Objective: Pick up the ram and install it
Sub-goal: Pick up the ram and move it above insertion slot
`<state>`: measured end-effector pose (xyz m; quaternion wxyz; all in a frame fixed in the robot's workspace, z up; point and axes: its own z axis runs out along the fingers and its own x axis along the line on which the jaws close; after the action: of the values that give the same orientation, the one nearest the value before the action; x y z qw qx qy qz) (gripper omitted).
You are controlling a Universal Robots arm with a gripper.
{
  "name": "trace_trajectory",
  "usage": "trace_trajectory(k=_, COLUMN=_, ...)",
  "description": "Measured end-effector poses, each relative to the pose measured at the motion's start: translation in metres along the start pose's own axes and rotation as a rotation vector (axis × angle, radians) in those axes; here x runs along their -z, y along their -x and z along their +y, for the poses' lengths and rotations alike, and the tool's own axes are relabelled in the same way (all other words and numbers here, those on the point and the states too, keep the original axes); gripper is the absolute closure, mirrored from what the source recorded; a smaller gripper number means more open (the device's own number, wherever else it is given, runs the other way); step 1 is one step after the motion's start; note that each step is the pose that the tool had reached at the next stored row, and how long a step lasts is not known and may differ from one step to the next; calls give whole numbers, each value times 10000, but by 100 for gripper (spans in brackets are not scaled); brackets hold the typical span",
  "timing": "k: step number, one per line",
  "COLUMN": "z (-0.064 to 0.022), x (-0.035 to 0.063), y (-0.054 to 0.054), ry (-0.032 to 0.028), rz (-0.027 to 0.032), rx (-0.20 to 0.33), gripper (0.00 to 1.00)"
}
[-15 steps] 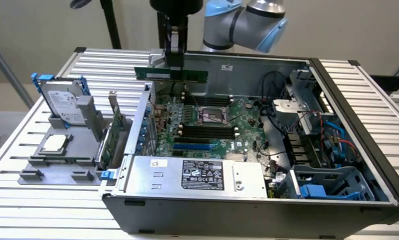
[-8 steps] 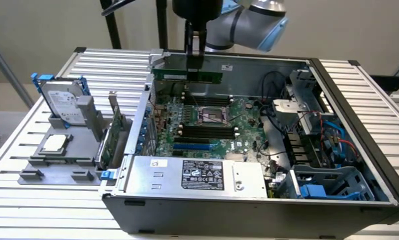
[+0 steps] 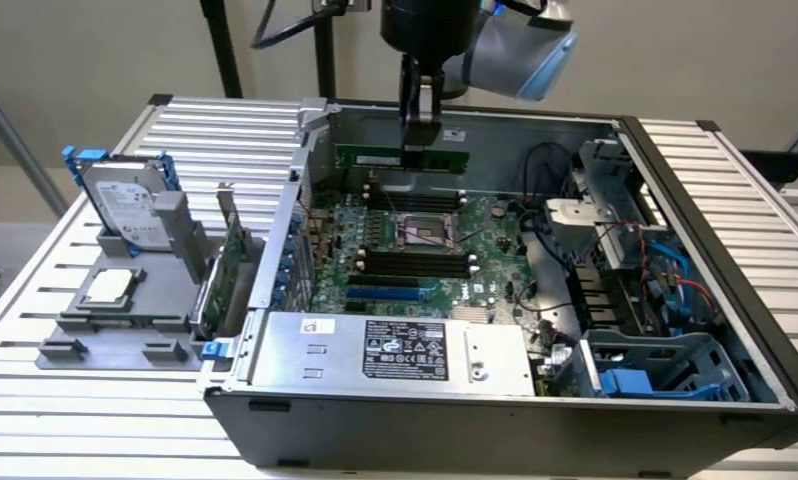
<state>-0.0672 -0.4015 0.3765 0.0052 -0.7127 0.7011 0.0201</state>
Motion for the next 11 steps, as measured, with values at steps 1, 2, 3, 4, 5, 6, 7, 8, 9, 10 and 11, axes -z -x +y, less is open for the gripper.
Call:
trace_trajectory(k=1, z=-22, x=-17, y=0, ry=1, rz=1, rx=-1, gripper=86)
trace_trajectory(k=2, z=-46, x=-35, y=-1, ry=0, rz=0, rx=-1, gripper=86)
trace_trajectory(k=3, z=-72, x=-53, y=-2, ry=0, rz=1, rx=-2, gripper=86)
trace_trajectory(k=4, z=-97, x=-71, y=-4, ry=0, rz=1, rx=-1, gripper=86)
trace_trajectory(k=5, z=-122, x=-89, y=-4, ry=0, rz=0, rx=-1, gripper=86)
trace_trajectory(k=6, z=-148, x=-106, y=-6, ry=0, rz=1, rx=0, gripper=86)
trace_trajectory(k=7, z=-174, x=-124, y=-9, ry=0, rz=0, rx=-1, gripper=86)
trace_trajectory(k=8, z=-200, x=-141, y=-15, ry=0, rz=0, rx=-2, gripper=86)
trace_trajectory(k=9, z=-223, x=-158, y=-26, ry=0, rz=-1, rx=-1, gripper=86)
trace_trajectory(k=10, z=-241, x=-175, y=-45, ry=1, rz=2, rx=0, gripper=86)
trace_trajectory(k=11, z=-252, x=-191, y=-67, ry=1, rz=2, rx=0, gripper=86)
